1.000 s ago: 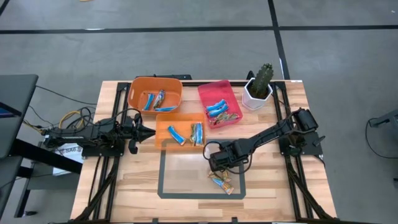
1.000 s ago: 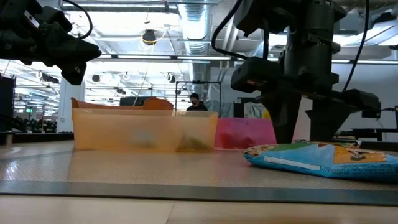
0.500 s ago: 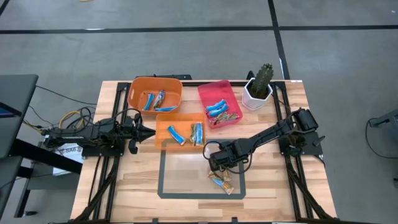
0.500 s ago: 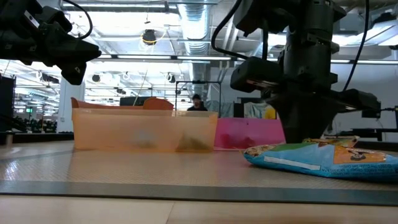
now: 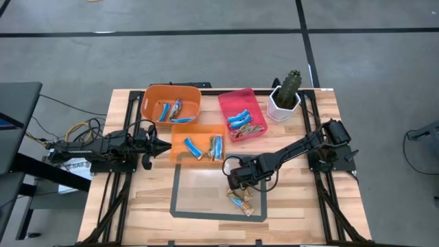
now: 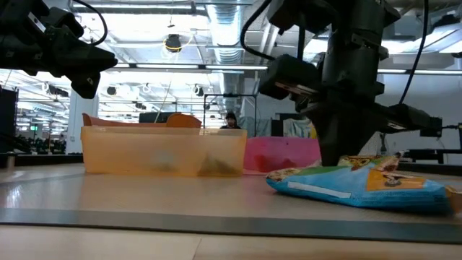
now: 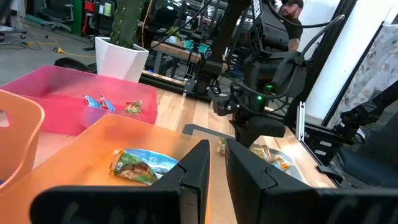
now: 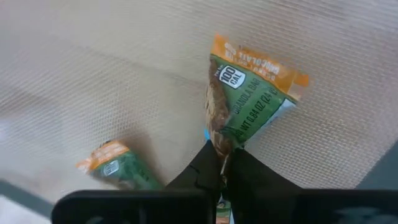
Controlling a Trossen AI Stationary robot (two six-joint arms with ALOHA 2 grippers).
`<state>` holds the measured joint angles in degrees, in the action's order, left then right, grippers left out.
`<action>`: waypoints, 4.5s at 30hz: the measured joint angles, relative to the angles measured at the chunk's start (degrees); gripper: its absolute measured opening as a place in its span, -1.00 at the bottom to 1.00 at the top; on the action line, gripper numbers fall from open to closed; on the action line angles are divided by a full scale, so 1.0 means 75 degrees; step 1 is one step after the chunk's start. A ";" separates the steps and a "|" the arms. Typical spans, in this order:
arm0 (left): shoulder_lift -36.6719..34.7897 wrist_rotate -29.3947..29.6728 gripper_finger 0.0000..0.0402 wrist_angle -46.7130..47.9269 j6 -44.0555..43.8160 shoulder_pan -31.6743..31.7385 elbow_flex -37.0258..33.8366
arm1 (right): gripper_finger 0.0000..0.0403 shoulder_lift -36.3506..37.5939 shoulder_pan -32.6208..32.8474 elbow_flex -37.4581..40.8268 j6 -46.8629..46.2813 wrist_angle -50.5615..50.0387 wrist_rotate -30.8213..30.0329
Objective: Pick and place Granola Bars by type
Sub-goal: Put the yellow granola bar into the bottom orange bin
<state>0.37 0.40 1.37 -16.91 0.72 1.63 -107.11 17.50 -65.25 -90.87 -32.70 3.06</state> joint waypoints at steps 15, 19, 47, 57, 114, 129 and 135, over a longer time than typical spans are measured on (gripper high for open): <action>0.0001 0.0000 -0.78 0.0002 0.0000 0.0000 0.0000 | -0.99 0.0933 -0.0411 -0.0249 0.1428 0.2414 -0.0763; 0.0002 0.0000 -0.78 -0.0001 0.0000 0.0002 0.0000 | -0.99 0.1213 -0.0614 -0.0255 0.1764 0.3028 -0.0923; 0.0002 0.0000 -0.78 0.0000 0.0000 -0.0001 0.0000 | -0.99 0.1365 -0.1433 -0.0821 0.2536 0.3101 -0.0972; 0.0002 0.0000 -0.78 0.0002 0.0000 -0.0001 0.0000 | -0.99 0.0020 -0.2291 -0.2516 0.2795 0.2128 -0.0398; -0.0001 -0.0003 -0.78 0.0002 0.0000 -0.0001 0.0000 | -0.99 -0.1876 -0.3199 -0.4002 0.2305 0.0413 -0.0599; -0.0001 0.0000 -0.78 -0.0001 0.0000 -0.0001 0.0000 | -0.81 -0.1876 -0.3206 -0.4002 0.2309 0.0413 -0.0588; -0.0001 0.0000 -0.78 0.0002 0.0000 0.0000 0.0000 | -0.64 -0.1876 -0.3206 -0.4002 0.2234 0.0417 -0.0582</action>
<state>0.36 0.40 1.39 -16.91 0.72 1.63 -121.19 -6.55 -95.26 -74.12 -29.58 -1.30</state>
